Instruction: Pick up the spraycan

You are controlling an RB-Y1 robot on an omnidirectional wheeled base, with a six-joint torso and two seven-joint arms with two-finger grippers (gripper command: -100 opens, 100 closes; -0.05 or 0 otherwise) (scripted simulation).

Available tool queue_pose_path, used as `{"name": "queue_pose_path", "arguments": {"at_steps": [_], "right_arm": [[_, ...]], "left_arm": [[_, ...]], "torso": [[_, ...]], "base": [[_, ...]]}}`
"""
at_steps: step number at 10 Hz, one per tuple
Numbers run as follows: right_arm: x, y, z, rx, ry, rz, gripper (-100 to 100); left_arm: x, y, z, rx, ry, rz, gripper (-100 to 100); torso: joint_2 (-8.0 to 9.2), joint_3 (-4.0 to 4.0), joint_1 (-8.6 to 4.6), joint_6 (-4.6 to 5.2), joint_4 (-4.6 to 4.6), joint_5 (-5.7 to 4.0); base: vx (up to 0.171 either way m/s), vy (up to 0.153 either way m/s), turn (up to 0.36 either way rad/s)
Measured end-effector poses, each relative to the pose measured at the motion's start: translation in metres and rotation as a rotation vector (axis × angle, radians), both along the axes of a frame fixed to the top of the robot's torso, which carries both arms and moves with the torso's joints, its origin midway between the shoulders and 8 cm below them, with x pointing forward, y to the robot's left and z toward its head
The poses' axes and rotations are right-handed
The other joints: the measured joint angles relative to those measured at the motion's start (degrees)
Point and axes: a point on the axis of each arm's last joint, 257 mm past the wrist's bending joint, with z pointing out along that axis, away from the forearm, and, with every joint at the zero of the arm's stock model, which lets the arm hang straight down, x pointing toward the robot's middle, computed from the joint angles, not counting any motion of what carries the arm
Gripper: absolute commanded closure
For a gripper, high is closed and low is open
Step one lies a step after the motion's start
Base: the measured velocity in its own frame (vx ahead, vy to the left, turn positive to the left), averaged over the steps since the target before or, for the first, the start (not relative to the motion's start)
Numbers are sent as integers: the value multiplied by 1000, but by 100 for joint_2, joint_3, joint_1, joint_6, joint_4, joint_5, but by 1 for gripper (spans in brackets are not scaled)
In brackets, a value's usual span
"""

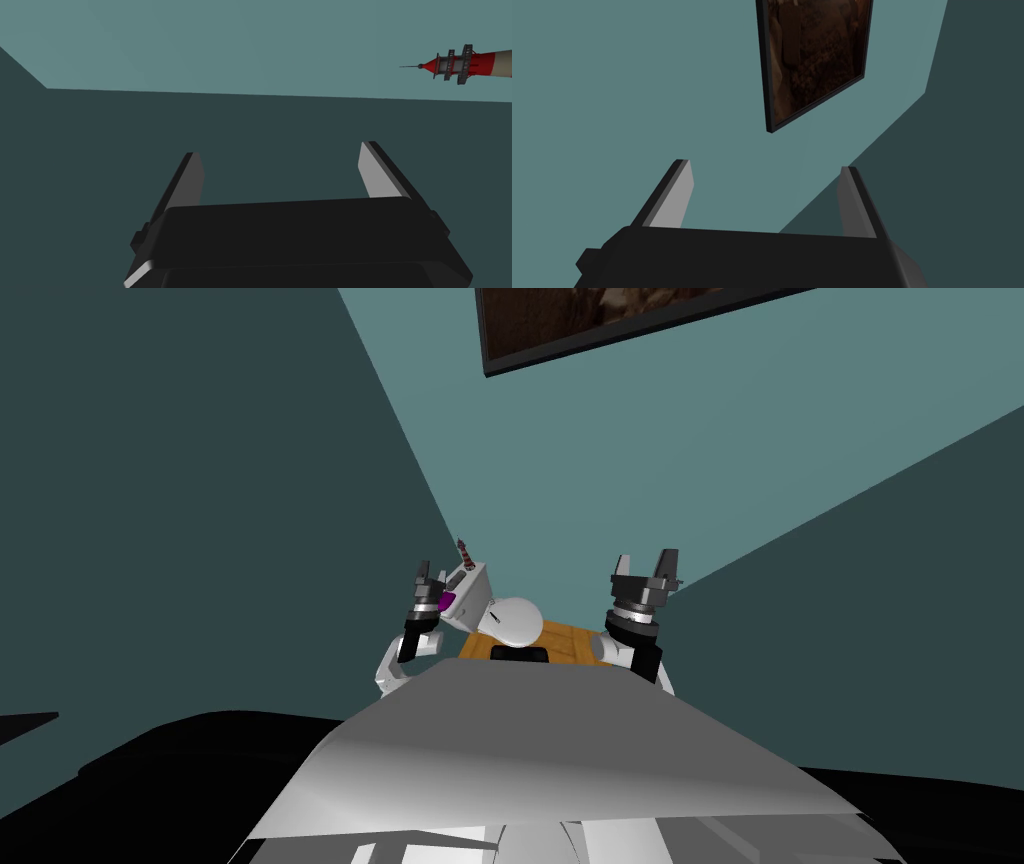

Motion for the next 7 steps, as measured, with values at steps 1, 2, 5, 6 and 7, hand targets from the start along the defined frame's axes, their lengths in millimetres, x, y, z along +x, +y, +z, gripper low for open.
{"name": "queue_pose_path", "arguments": {"at_steps": [1,2,5,6,7], "right_arm": [[0,0,0,0,0,0,0],[0,0,0,0,0,0,0],[0,0,0,0,0,0,0],[0,0,0,0,0,0,0],[0,0,0,0,0,0,0]], "left_arm": [[4,13,-8,2,39,12,-100],[9,22,-17,0,75,23,-100],[19,53,-42,-2,163,60,-100],[20,66,-51,-3,197,78,-100],[23,74,-58,-6,220,89,-100]], "torso": [[1,0,-18,-2,0,-6],[1,0,-24,-1,0,-7],[1,1,-9,-2,0,-4],[2,1,-14,-1,1,-5],[1,1,-4,-2,0,-3]], "base": [[-1,-137,-21],[-1,-140,-7],[-2,-102,-18],[0,-79,-2],[1,-83,4]]}}
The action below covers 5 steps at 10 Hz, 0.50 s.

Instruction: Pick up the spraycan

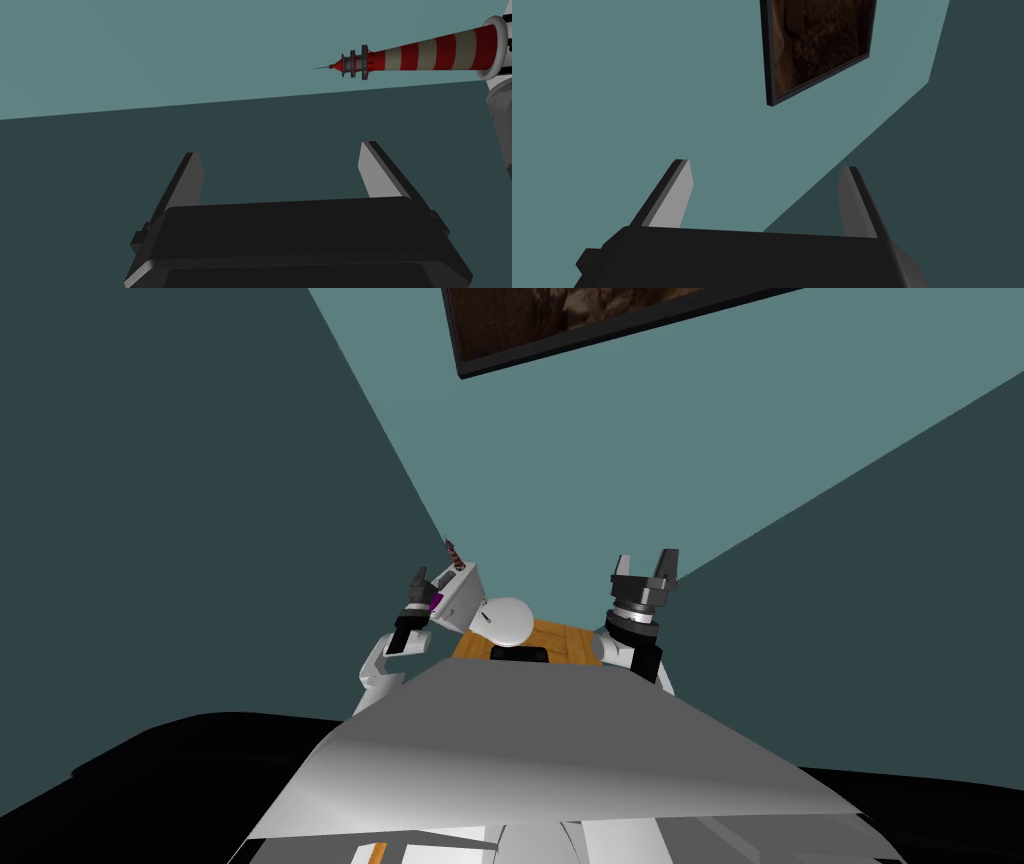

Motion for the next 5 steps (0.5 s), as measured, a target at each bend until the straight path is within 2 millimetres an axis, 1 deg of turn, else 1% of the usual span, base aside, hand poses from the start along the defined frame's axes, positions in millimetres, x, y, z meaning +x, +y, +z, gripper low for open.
{"name": "queue_pose_path", "arguments": {"at_steps": [1,2,3,4,5], "right_arm": [[0,0,0,0,0,0,0],[0,0,0,0,0,0,0],[0,0,0,0,0,0,0],[0,0,0,0,0,0,0],[0,0,0,0,0,0,0]], "left_arm": [[2,12,-9,-1,29,18,-100],[4,19,-12,-3,48,30,-100],[6,30,-22,-6,78,49,-100],[7,39,-26,-7,97,63,-100],[8,54,-31,-10,124,85,-100]], "torso": [[0,0,0,0,0,1],[0,0,4,0,0,1],[0,0,1,0,0,1],[0,0,4,-1,0,0],[1,0,-4,0,0,0]], "base": [[-2,-73,-16],[-3,-83,-23],[1,-75,10],[-2,-101,-14],[2,-88,12]]}}
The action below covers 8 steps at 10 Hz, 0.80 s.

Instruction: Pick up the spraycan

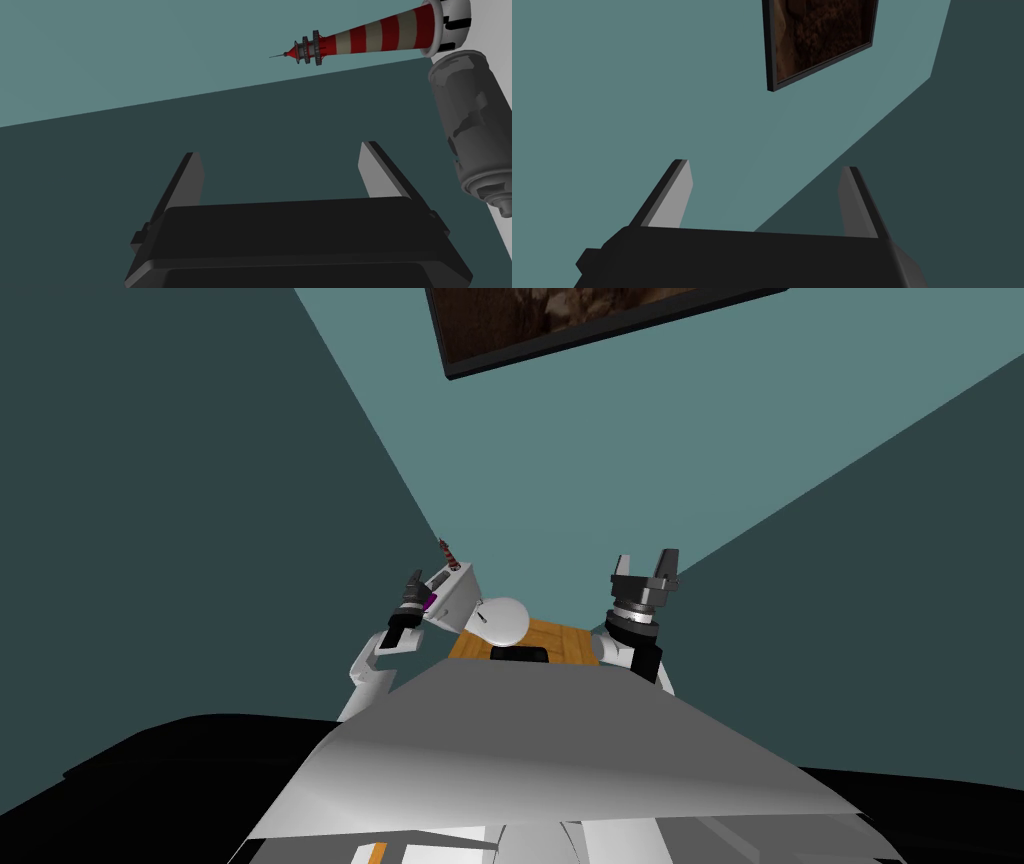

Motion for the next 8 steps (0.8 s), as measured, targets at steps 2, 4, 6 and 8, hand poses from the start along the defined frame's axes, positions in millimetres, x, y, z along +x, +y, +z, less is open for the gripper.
{"name": "queue_pose_path", "arguments": {"at_steps": [2,4,6,8], "right_arm": [[0,0,0,0,0,0,0],[0,0,0,0,0,0,0],[0,0,0,0,0,0,0],[0,0,0,0,0,0,0]], "left_arm": [[2,14,-5,-6,27,22,-100],[1,15,-4,-7,28,23,-100],[1,15,-4,-7,28,23,-100],[1,15,-4,-7,28,23,-100]], "torso": [[-2,-1,22,-1,0,3],[1,1,38,-1,1,8],[0,0,37,0,0,7],[-1,0,33,-1,0,7]], "base": [[-1,-3,-6],[1,-2,7],[-1,2,-5],[2,-4,11]]}}
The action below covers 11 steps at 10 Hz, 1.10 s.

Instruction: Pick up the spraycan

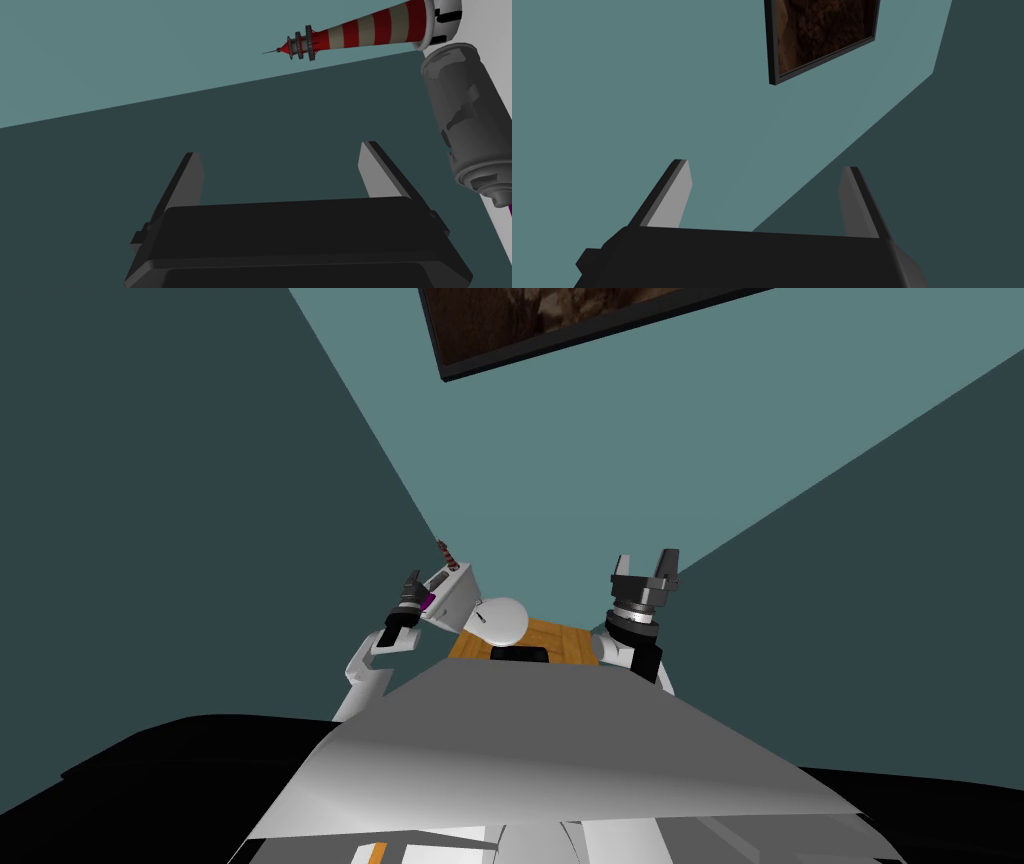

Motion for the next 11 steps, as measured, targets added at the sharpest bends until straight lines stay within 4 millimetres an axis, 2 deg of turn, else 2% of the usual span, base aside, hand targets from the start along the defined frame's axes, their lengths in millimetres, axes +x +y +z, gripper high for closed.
{"name": "queue_pose_path", "arguments": {"at_steps": [2,5,11], "right_arm": [[0,0,0,0,0,0,0],[0,0,0,0,0,0,0],[0,0,0,0,0,0,0]], "left_arm": [[3,6,-5,-10,14,7,-100],[6,31,-24,-48,66,40,-100],[6,32,-26,-52,68,42,-100]], "torso": [[0,0,1,1,0,1],[1,1,-19,1,0,-4],[1,1,3,0,0,1]], "base": [[-2,-17,-11],[-2,-53,-14],[0,-1,-2]]}}
